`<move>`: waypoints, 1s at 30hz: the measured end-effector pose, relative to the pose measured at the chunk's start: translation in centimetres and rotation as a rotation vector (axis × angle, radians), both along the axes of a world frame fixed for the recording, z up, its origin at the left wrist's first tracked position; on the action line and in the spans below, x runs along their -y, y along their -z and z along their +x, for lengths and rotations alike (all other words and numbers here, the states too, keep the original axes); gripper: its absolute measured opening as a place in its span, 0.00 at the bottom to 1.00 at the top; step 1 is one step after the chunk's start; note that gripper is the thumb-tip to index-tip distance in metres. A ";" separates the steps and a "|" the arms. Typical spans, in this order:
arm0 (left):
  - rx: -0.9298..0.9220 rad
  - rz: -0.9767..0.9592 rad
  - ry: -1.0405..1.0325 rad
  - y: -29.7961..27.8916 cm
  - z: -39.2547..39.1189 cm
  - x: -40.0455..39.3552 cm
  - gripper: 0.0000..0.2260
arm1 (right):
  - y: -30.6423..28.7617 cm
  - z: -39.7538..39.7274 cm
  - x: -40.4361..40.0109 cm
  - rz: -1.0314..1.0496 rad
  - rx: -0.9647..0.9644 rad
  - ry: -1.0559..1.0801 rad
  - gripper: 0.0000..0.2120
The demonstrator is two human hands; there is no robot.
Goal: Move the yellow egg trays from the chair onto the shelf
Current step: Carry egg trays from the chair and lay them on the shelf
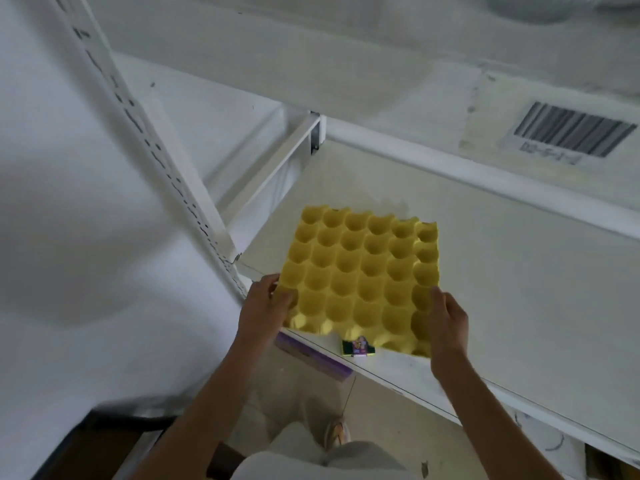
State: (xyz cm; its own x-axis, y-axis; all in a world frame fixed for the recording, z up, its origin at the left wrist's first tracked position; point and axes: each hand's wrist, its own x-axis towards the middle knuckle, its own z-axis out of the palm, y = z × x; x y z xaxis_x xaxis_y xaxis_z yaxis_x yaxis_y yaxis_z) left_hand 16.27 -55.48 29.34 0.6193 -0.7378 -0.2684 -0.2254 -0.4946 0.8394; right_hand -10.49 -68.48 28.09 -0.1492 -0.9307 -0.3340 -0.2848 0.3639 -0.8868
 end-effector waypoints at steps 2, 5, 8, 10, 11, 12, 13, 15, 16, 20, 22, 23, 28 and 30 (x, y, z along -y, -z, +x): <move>-0.019 0.005 0.051 0.2 1.8 2.6 0.05 | 0.5 1.8 2.7 0.005 -0.025 0.006 0.22; -0.106 0.036 0.052 0.0 4.5 6.5 0.11 | 1.0 4.9 6.1 0.020 -0.023 0.049 0.21; -0.029 0.019 0.161 -1.0 6.9 10.5 0.07 | 1.3 8.1 9.1 0.027 -0.010 0.088 0.18; 0.036 0.020 0.197 -1.6 8.7 13.0 0.07 | 1.2 10.1 10.7 0.031 -0.023 0.104 0.18; 0.074 0.041 0.193 -1.6 9.6 14.0 0.11 | 1.4 11.1 11.5 0.034 -0.052 0.103 0.18; 0.116 0.065 0.189 -1.5 10.5 14.8 0.16 | 1.7 12.0 12.1 0.034 -0.087 0.095 0.19; 0.151 0.092 0.196 -1.5 11.3 15.4 0.20 | 2.0 13.0 12.6 0.033 -0.121 0.084 0.20; 0.145 0.118 0.213 -1.0 12.8 16.1 0.17 | 2.4 14.6 13.2 0.036 -0.189 0.053 0.22; 0.129 0.128 0.218 -0.7 13.5 16.2 0.11 | 2.7 15.2 13.4 0.035 -0.217 0.041 0.23; 0.116 0.118 0.239 1.7 15.3 16.9 0.11 | 3.4 16.2 14.0 0.043 -0.265 0.042 0.22; 0.109 0.107 0.234 2.9 15.4 17.3 0.21 | 3.5 15.9 14.2 0.061 -0.259 0.035 0.21; 0.138 0.138 0.246 3.4 15.3 17.4 0.26 | 3.3 15.7 14.3 0.073 -0.242 0.027 0.20; 0.715 0.219 0.455 4.1 13.1 15.4 0.42 | 1.8 13.5 12.8 0.146 -0.238 -0.029 0.18; 0.801 0.170 0.493 3.2 11.2 14.1 0.41 | 1.2 12.1 10.5 0.014 -0.413 -0.066 0.17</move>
